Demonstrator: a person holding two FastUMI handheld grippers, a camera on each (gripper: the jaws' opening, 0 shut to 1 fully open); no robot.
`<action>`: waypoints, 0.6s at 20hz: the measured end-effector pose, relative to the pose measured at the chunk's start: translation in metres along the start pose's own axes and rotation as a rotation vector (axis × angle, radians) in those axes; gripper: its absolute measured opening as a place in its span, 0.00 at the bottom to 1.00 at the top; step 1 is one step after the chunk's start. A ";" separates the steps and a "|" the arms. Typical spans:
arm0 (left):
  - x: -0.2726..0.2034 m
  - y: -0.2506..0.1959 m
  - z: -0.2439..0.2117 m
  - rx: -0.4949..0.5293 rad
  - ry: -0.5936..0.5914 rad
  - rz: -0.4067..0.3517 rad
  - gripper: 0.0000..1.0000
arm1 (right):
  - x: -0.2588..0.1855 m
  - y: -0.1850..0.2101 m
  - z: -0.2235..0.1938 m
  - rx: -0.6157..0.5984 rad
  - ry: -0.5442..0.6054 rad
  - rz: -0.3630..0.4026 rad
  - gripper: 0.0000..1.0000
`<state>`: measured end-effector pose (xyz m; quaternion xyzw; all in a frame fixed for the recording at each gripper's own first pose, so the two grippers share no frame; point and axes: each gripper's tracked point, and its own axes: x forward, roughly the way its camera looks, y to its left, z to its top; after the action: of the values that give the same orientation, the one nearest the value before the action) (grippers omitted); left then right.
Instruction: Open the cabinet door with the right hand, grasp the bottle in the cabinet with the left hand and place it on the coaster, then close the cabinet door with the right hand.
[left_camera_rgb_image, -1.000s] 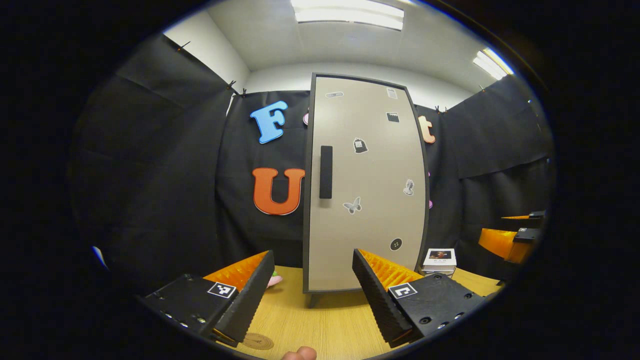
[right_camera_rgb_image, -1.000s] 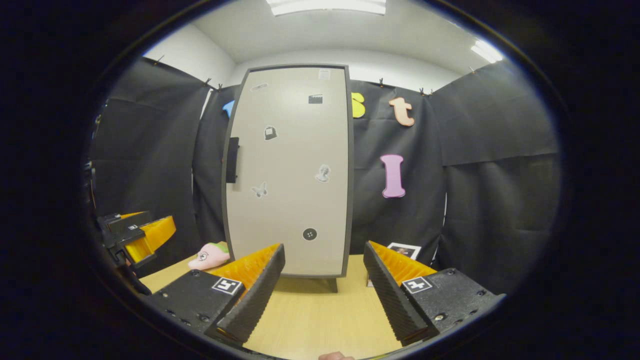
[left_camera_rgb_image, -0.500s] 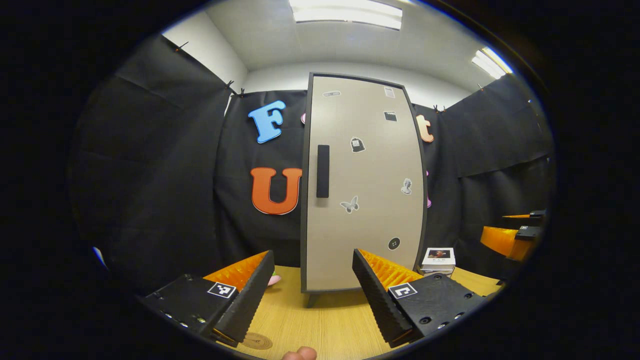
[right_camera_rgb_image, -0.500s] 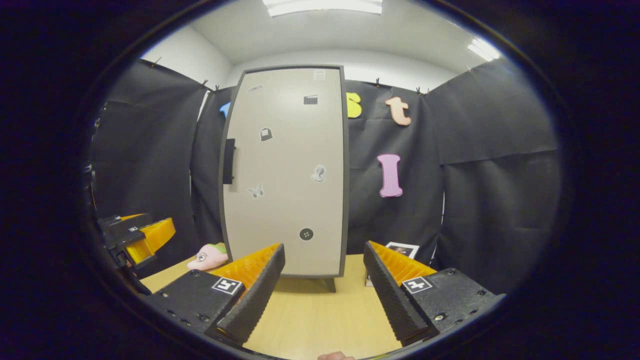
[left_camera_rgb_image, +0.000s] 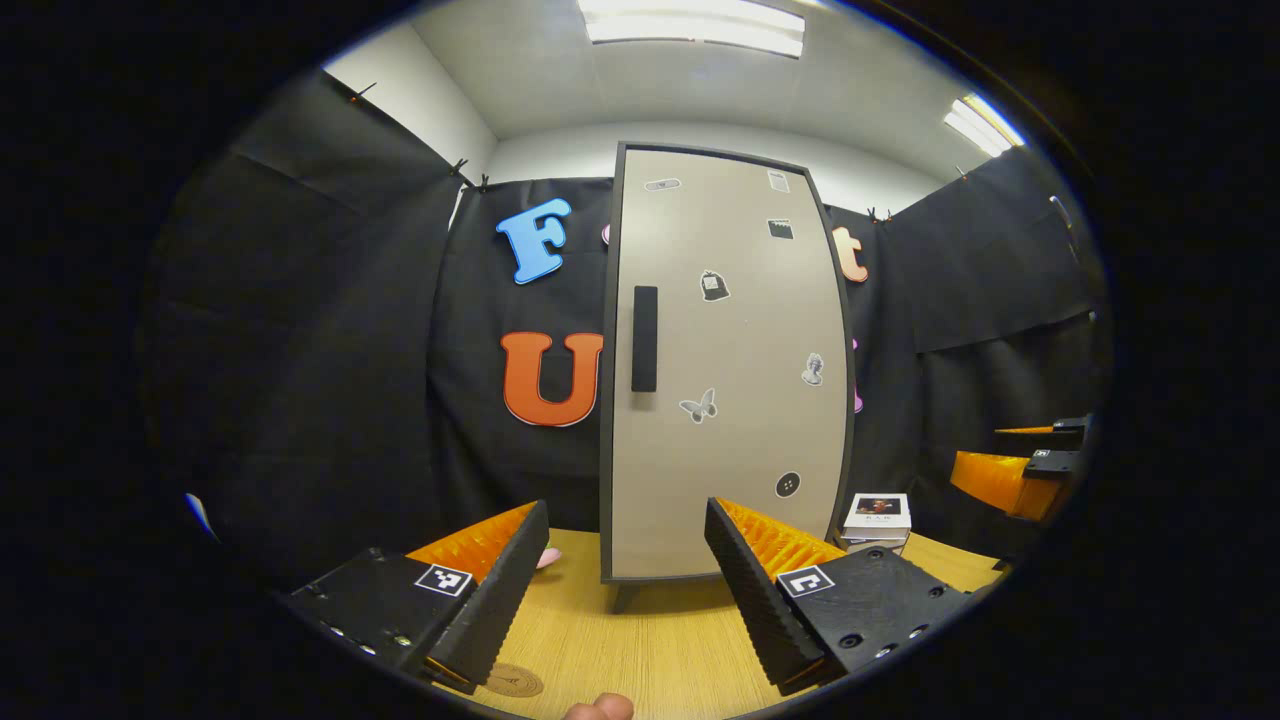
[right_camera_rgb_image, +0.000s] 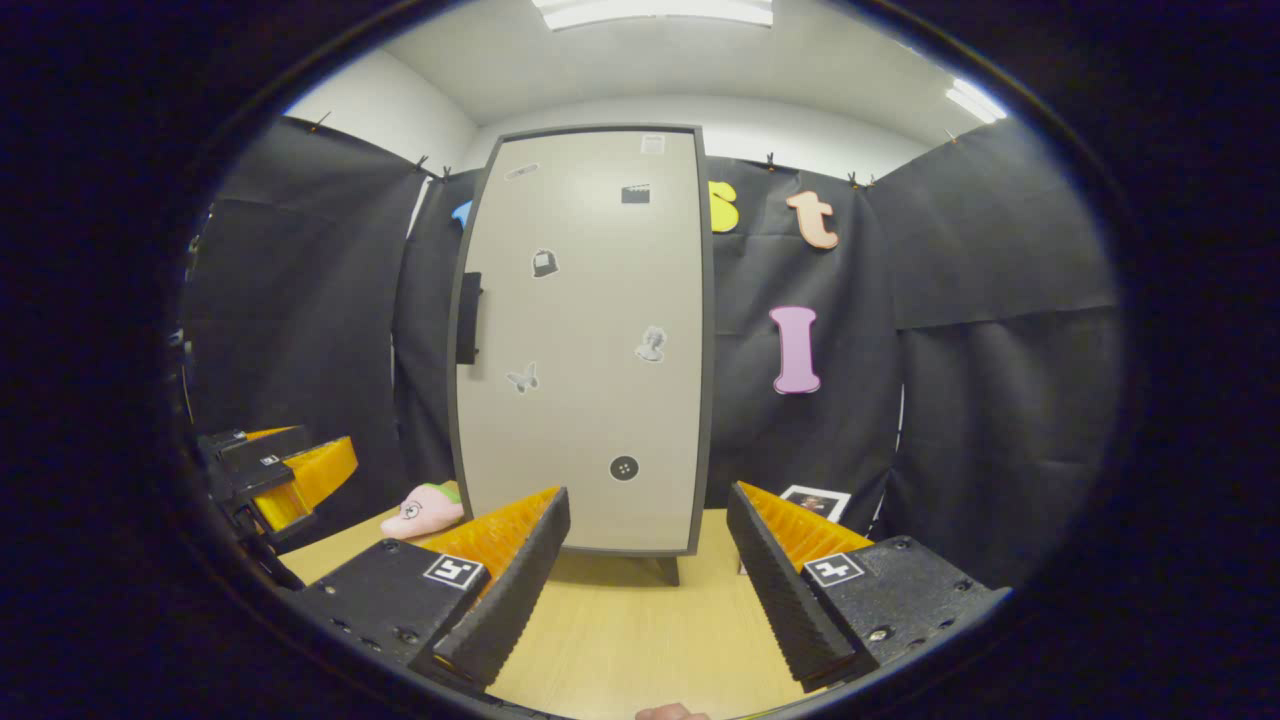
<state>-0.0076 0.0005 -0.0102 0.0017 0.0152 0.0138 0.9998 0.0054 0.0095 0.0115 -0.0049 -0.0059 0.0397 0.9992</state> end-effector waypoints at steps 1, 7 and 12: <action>0.001 0.000 -0.001 0.002 0.001 0.004 0.95 | 0.003 0.002 0.004 -0.002 -0.009 0.011 1.00; -0.001 0.007 -0.002 0.016 0.004 0.020 0.95 | 0.033 0.040 0.039 -0.009 -0.019 0.162 0.99; -0.005 0.016 -0.004 0.038 0.009 0.043 0.95 | 0.071 0.093 0.083 -0.012 -0.029 0.331 1.00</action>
<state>-0.0130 0.0159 -0.0145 0.0211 0.0199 0.0351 0.9990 0.0675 0.1083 0.0948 -0.0110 -0.0195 0.2037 0.9788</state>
